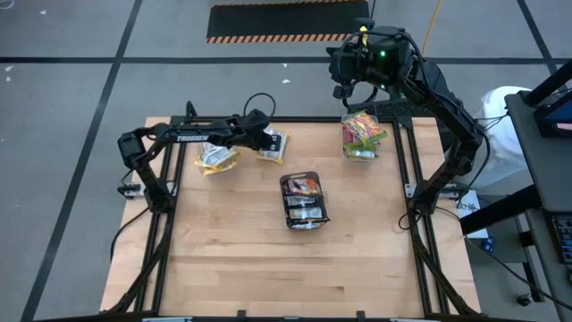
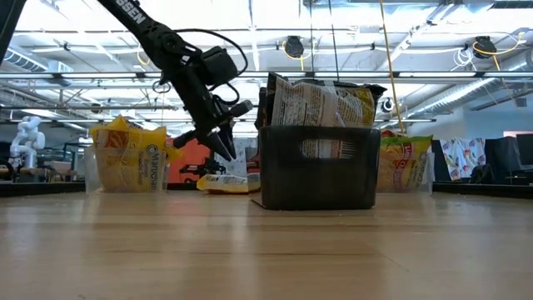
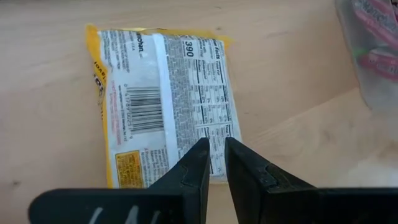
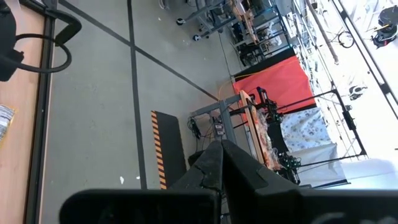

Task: Sort Maruchan noodles
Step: Put the yellow noodle pack into the left transparent bin

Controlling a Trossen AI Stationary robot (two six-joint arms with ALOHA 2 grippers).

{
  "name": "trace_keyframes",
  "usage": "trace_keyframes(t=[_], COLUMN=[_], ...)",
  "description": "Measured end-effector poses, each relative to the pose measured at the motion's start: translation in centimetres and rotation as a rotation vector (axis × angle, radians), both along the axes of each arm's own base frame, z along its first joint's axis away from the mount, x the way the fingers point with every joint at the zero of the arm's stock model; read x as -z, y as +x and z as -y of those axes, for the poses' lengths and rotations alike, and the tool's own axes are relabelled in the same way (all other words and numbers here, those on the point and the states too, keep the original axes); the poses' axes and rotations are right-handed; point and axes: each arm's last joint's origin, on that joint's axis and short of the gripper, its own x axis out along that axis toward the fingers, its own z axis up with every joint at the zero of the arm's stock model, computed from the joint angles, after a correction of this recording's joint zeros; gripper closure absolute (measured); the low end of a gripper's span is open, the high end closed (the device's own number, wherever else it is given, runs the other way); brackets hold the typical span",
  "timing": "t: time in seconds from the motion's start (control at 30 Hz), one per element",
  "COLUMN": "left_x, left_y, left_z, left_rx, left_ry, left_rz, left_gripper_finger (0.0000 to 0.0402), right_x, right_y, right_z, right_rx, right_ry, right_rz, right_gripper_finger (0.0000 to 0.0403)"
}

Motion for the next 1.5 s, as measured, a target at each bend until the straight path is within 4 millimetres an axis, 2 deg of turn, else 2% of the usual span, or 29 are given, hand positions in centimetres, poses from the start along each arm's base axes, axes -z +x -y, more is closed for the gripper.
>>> trace_keyframes(t=[0.2, 0.4, 0.63, 0.9, 1.23, 1.5], left_x=[0.0, -0.2, 0.0, 0.5, 0.4, 3.3], left_y=[0.1, 0.3, -0.1, -1.3, -1.4, -0.8], left_z=[0.0, -0.1, -0.1, -0.6, -1.1, -1.4], left_rx=[-0.017, 0.052, 0.103, 0.078, 0.037, 0.041], left_ry=[-0.01, 0.029, 0.006, -0.045, -0.048, -0.123], left_rz=[0.015, 0.025, -0.012, -0.082, -0.06, -0.103], left_gripper_finger=[0.0369, 0.0396, 0.0348, 0.0298, 0.0293, 0.0293], right_x=[0.0, 0.0, 0.0, 0.0, 0.0, 0.0], right_y=[0.0, 0.0, 0.0, 0.0, 0.0, 0.0], right_z=[0.0, 0.0, 0.0, 0.0, 0.0, 0.0], right_rx=[0.0, 0.0, 0.0, -0.001, -0.002, -0.007], right_ry=[0.0, 0.0, 0.0, -0.002, -0.002, -0.019], right_rz=[0.0, 0.0, 0.0, -0.002, -0.002, -0.014], right_gripper_finger=[0.0403, 0.0403, 0.0403, 0.0403, 0.0403, 0.0403])
